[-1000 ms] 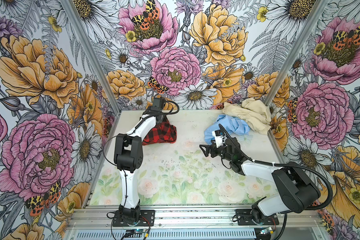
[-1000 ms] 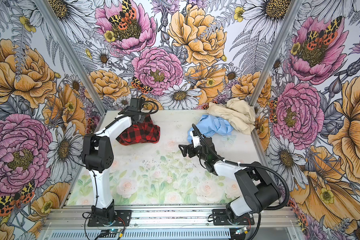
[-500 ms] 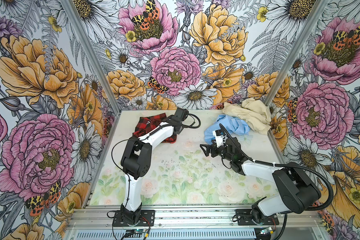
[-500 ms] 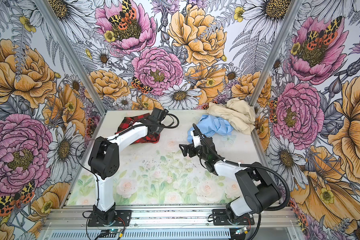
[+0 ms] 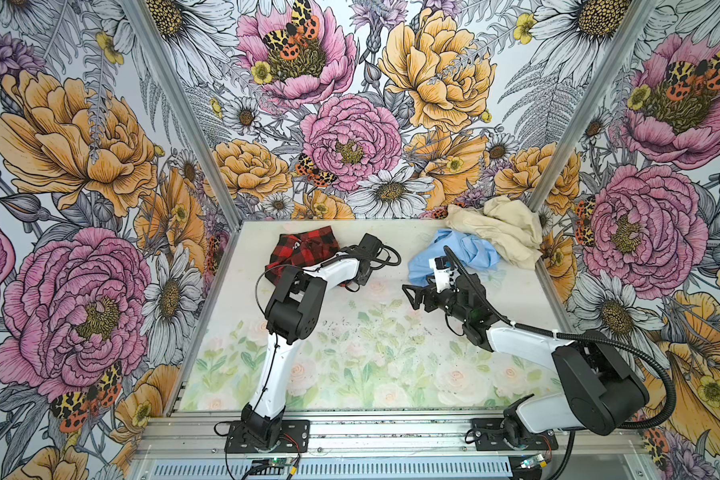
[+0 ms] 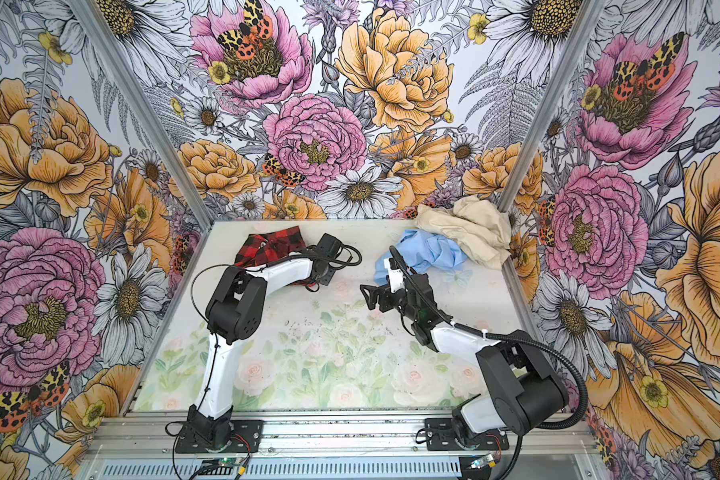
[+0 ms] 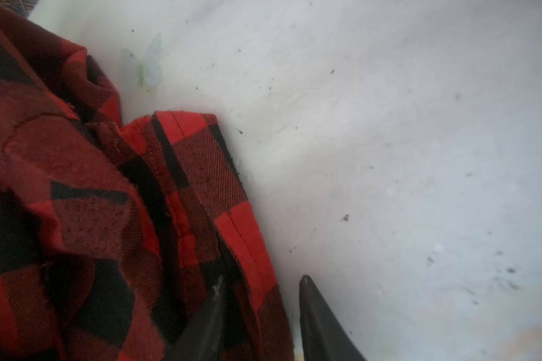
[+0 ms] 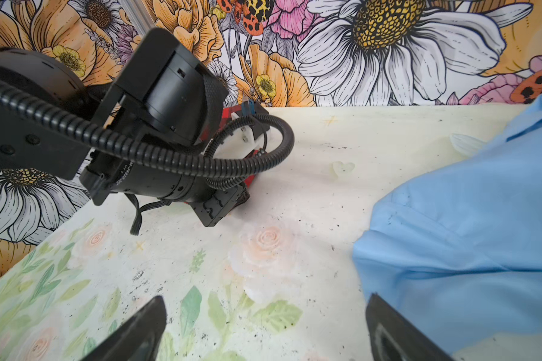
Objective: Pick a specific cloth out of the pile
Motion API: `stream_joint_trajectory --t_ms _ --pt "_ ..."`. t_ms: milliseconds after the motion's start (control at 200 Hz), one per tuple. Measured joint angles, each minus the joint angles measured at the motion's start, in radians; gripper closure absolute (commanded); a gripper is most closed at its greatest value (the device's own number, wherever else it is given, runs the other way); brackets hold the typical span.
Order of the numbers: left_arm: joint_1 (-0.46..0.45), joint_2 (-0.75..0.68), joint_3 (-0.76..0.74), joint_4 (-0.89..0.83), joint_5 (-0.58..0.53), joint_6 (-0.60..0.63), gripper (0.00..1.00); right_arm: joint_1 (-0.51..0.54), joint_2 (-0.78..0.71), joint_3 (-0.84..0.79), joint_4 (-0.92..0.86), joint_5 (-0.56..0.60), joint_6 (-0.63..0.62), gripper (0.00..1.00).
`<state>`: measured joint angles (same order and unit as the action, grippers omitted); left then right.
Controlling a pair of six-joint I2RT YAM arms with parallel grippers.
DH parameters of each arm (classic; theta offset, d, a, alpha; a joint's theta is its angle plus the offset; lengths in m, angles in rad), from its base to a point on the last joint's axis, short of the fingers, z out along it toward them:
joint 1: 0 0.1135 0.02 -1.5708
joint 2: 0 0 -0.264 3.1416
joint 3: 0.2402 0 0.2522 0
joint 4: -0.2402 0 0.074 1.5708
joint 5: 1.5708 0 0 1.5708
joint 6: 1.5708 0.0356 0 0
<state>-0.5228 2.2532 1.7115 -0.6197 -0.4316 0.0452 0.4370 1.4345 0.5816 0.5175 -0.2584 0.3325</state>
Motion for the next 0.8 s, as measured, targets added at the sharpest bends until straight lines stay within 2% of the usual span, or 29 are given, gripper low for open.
stream_joint_trajectory --t_ms 125,380,646,801 --pt "0.005 0.001 0.005 0.003 0.005 -0.045 0.64 0.0 0.0 -0.002 0.0 0.0 0.0 0.01" --pt "0.024 0.001 0.005 0.003 0.059 -0.087 1.0 0.0 -0.011 -0.003 0.002 0.0 0.0 0.01" --pt "0.032 -0.018 0.005 -0.002 0.08 -0.079 1.0 -0.006 -0.013 -0.003 0.002 0.0 0.0 0.01" --pt "0.056 -0.159 -0.005 -0.009 0.108 -0.064 1.0 -0.006 -0.013 -0.003 0.003 0.0 0.0 0.01"
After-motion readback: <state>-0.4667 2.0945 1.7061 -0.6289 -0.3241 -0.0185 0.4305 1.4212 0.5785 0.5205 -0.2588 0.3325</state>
